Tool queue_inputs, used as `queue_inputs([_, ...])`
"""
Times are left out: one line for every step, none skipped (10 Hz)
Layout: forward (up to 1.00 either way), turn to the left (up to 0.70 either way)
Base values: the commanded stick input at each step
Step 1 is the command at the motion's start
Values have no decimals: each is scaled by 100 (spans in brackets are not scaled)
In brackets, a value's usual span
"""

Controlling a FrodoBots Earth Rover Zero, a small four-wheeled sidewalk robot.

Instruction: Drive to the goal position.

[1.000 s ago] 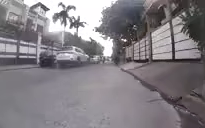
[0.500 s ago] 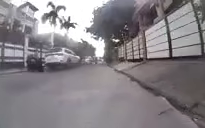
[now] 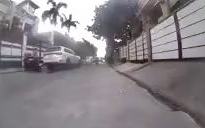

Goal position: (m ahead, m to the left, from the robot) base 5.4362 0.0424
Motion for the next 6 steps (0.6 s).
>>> queue_inputs([100,0])
queue_inputs([100,-2])
queue_inputs([100,-40])
queue_inputs([100,-40])
queue_inputs([100,-31])
queue_inputs([100,-5])
